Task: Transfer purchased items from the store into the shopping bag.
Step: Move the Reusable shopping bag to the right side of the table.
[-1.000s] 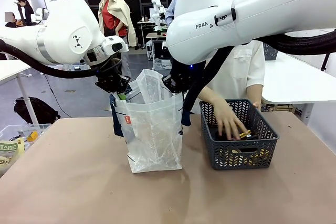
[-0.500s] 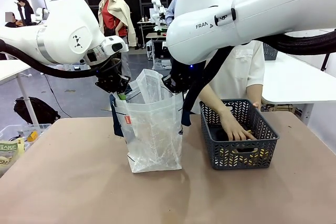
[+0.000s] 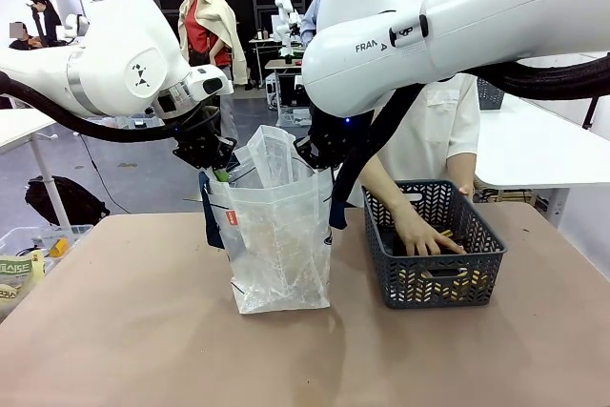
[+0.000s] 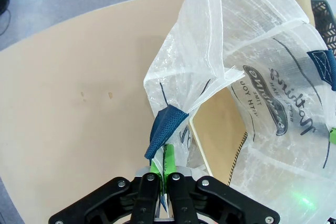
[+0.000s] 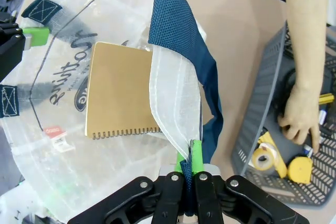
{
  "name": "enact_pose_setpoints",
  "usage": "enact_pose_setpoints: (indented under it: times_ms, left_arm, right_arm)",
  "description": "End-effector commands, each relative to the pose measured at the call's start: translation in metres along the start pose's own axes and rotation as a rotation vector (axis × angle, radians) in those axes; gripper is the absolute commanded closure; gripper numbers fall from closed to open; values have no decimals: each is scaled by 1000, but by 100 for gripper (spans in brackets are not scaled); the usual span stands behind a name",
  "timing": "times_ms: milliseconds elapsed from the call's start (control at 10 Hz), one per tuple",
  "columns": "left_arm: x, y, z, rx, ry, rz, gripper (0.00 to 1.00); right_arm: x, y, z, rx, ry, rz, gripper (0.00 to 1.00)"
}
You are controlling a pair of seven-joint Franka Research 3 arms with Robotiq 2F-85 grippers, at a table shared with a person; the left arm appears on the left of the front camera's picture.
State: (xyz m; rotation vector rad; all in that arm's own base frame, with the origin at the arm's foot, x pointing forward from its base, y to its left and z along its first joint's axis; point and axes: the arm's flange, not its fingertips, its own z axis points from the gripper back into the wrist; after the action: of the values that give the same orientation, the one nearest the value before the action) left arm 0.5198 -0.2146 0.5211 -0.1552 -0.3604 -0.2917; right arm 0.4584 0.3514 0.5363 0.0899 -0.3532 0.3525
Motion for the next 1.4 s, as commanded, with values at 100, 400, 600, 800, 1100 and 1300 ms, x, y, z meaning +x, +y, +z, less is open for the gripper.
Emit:
enact_pose_setpoints:
  times_ms: [100,400,600,800,1100,1300]
  left_arm:
    - [-2,-1,-1,-6,-1,0,100]
    - [-2,-1,-1,-6,-1,0,100]
    - [-2,-1,-1,-6,-1,0,100]
    - [-2,-1,-1,-6,-1,0,100]
    - [-2,-1,-1,-6,-1,0,100]
    - [-2,-1,-1,-6,-1,0,100]
  right_arm:
    - [-1,-1,-1,3,2,-7,100]
    - [-1,-1,-1,3,2,-7,100]
    - [-1,-1,-1,3,2,-7,100]
    - [-1,-1,-1,3,2,-7,100]
    - [-1,-1,-1,3,2,-7,100]
    - [-1,-1,-1,3,2,-7,100]
